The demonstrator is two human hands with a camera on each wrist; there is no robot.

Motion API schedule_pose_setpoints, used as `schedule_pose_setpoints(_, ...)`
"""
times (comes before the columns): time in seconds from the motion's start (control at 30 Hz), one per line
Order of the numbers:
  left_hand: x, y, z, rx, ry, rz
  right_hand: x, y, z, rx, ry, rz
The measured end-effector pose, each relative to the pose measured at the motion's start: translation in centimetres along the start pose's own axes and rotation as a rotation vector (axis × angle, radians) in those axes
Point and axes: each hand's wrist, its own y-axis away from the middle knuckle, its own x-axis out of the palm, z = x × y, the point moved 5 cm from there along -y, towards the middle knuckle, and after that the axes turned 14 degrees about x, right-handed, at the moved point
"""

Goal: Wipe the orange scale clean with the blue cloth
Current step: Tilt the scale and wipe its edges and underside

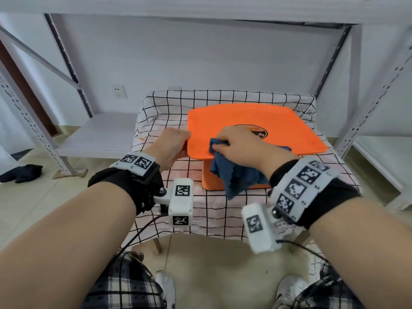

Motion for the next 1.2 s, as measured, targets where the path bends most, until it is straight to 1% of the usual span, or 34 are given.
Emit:
schedule_pose_setpoints(0.03,0.0,0.0,0.0,0.002,0.001,0.01,0.6,0.2,1.0,-0.013,0.013,-0.035)
schedule_pose_setpoints(0.1,-0.1,0.1,0.1,0.004,-0.036,0.013,2.3,0.7,3.0,-0.087,0.048,-0.1)
schedule_pose_setpoints(0.17,-0.5,0.2,0.2,-0.005,-0.08,-0.01,3.3,1.4,3.6,-0.155,0.101,-0.158)
schedule_pose_setpoints(0.27,-0.2,-0.1,0.1,-0.014,-0.183,-0.01,3.3,1.9,1.1,-0.214,0.108,-0.204)
schedule_pose_setpoints(0.37,0.1,-0.3,-0.4,-0.046,-0.312,-0.051,2.0,3.0,-2.3,-0.215,0.064,-0.258)
schedule_pose_setpoints(0.43,0.5,-0.3,-0.8,-0.033,-0.383,-0.069,0.9,3.8,-4.9,-0.16,0.07,-0.316)
schedule_pose_setpoints(0.47,0.8,-0.3,-0.9,-0.027,-0.427,-0.073,0.3,4.1,-6.5,-0.107,0.067,-0.353)
schedule_pose_setpoints(0.5,1.0,-0.3,-1.0,-0.025,-0.476,-0.079,-0.5,4.4,-8.4,-0.03,0.056,-0.39)
schedule_pose_setpoints(0.57,1.3,-0.3,-1.1,-0.015,-0.557,-0.079,-2.3,4.7,-12.5,0.182,0.052,-0.455)
schedule_pose_setpoints(0.6,1.4,-0.4,-1.1,-0.008,-0.574,-0.071,-3.2,4.7,-14.2,0.285,0.105,-0.467)
schedule_pose_setpoints(0.67,1.4,-0.3,-1.0,0.007,-0.566,-0.062,-5.0,4.2,-16.1,0.418,0.252,-0.451)
schedule_pose_setpoints(0.7,1.3,-0.3,-0.8,0.014,-0.575,-0.046,-5.9,3.8,-16.3,0.438,0.302,-0.477)
schedule_pose_setpoints(0.73,1.3,-0.3,-0.7,0.013,-0.564,-0.039,-6.8,3.5,-16.1,0.418,0.321,-0.544)
schedule_pose_setpoints(0.77,1.3,-0.4,-0.5,0.008,-0.542,-0.036,-7.6,3.3,-15.8,0.382,0.31,-0.633)
schedule_pose_setpoints(0.8,1.4,-0.4,-0.4,0.001,-0.51,-0.041,-8.0,3.1,-15.5,0.353,0.278,-0.691)
schedule_pose_setpoints(0.83,1.4,-0.5,-0.3,-0.006,-0.491,-0.047,-7.9,2.8,-15.4,0.333,0.243,-0.686)
schedule_pose_setpoints(0.87,1.5,-0.5,-0.2,-0.021,-0.469,-0.062,-7.1,2.4,-15.2,0.318,0.218,-0.612)
schedule_pose_setpoints(0.93,1.6,-0.7,-0.1,-0.011,-0.45,-0.07,-4.8,1.9,-15.3,0.331,0.23,-0.404)
schedule_pose_setpoints(0.97,1.7,-0.9,-0.1,0.01,-0.467,-0.069,-4.1,2.0,-15.3,0.347,0.254,-0.366)
schedule_pose_setpoints(1.03,1.7,-1.0,0.0,0.022,-0.483,-0.078,-3.8,3.1,-15.0,0.367,0.31,-0.408)
schedule_pose_setpoints(1.2,1.9,-0.9,0.1,0.004,-0.482,-0.085,-3.3,6.7,-14.3,0.457,0.402,-0.612)
